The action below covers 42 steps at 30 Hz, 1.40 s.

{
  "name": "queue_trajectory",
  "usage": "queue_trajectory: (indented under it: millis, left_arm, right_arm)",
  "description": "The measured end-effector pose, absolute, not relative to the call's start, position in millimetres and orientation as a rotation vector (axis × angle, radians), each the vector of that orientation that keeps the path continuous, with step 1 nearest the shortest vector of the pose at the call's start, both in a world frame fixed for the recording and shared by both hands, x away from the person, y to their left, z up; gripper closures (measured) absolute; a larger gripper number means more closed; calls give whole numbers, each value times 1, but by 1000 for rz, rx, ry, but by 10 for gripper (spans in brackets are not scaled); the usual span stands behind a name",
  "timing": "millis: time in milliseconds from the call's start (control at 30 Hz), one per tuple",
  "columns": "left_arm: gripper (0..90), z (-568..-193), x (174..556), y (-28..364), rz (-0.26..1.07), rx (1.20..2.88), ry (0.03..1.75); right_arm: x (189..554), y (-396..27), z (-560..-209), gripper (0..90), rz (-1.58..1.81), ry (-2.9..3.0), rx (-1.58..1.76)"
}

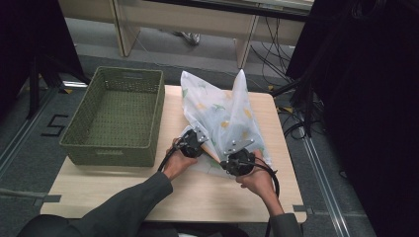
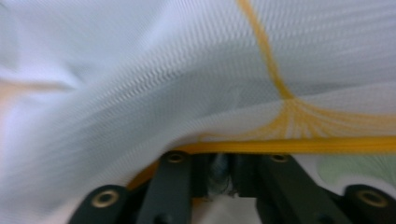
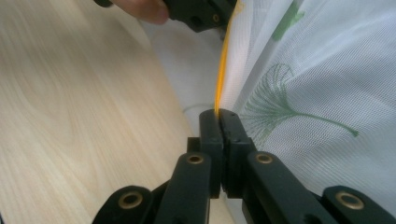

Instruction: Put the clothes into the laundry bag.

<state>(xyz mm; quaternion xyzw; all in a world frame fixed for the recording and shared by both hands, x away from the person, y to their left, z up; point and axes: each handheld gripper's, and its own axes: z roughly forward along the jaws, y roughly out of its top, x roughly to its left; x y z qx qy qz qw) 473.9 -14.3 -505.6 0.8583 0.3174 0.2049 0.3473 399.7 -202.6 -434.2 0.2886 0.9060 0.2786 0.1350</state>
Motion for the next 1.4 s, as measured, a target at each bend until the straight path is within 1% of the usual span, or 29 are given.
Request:
queue_trajectory:
  millis: [167, 200, 233, 267, 300, 333, 367, 433, 500, 533, 567, 600, 667, 733, 767, 800, 867, 933, 1000, 1067, 1133, 1200, 1233, 1300, 1400]
  left_arm:
    - [389, -508, 456, -19, 483, 2228, 815]
    - [252, -511, 453, -25, 487, 2233, 806]
    - [231, -511, 453, -25, 487, 2233, 806]
    - [233, -514, 453, -33, 537, 2229, 781]
    - [255, -514, 453, -33, 537, 2229, 781]
    - [352, -513, 454, -36, 554, 2226, 803]
    - [352, -513, 456, -38, 572, 2215, 811]
    - [583, -510, 459, -39, 626, 2235, 791]
    - [724, -510, 463, -41, 649, 2209, 804]
    - [750, -508, 464, -41, 646, 2206, 823]
    - [765, -501, 469, -40, 681, 2129, 860]
    - [779, -501, 469, -40, 681, 2129, 860]
    - [779, -501, 473, -39, 687, 2124, 855]
    - [761, -512, 474, -38, 668, 2135, 879]
    - [728, -516, 472, -38, 630, 2152, 867]
    - [703, -516, 469, -37, 634, 2137, 862]
    - [585, -512, 464, -33, 556, 2156, 881]
    - [498, -508, 457, -27, 537, 2181, 875]
    - [453, -504, 448, -18, 535, 2199, 854]
    - [441, -500, 442, -9, 536, 2200, 846]
    - [488, -498, 441, -2, 528, 2209, 823]
    - [564, -500, 443, 0, 510, 2202, 832]
    - [617, -501, 446, 2, 482, 2217, 825]
    - [710, -504, 450, 1, 474, 2223, 819]
    - [813, -505, 456, -2, 469, 2213, 824]
  right_arm:
    - [403, -200, -455, 900, 741, 2682, 817]
    - [404, -201, -453, 900, 755, 2684, 800]
    - [404, -201, -453, 900, 755, 2684, 800]
    - [402, -202, -449, 900, 763, 2675, 821]
    - [402, -202, -449, 900, 763, 2675, 821]
    - [401, -202, -448, 900, 765, 2673, 828]
    - [401, -202, -448, 900, 765, 2673, 828]
    - [401, -202, -450, 900, 754, 2678, 834]
    - [402, -203, -452, 900, 757, 2687, 830]
    - [401, -202, -452, 900, 757, 2684, 846]
    - [402, -202, -451, 900, 766, 2682, 837]
    - [402, -202, -451, 900, 766, 2682, 837]
    - [402, -199, -447, 900, 787, 2665, 838]
    - [404, -199, -449, 900, 782, 2685, 845]
    - [406, -198, -453, 900, 776, 2693, 842]
    - [408, -197, -459, 900, 736, 2713, 846]
    - [412, -197, -469, 899, 708, 2717, 845]
    - [416, -197, -474, 897, 694, 2713, 870]
    - [421, -197, -477, 892, 697, 2692, 846]
    - [422, -198, -478, 888, 707, 2667, 882]
    - [422, -197, -478, 885, 705, 2660, 900]
    - [425, -196, -481, 884, 696, 2667, 857]
    - [424, -194, -481, 884, 685, 2662, 893]
    - [426, -195, -482, 884, 680, 2664, 875]
    - [426, -196, -481, 885, 693, 2653, 875]
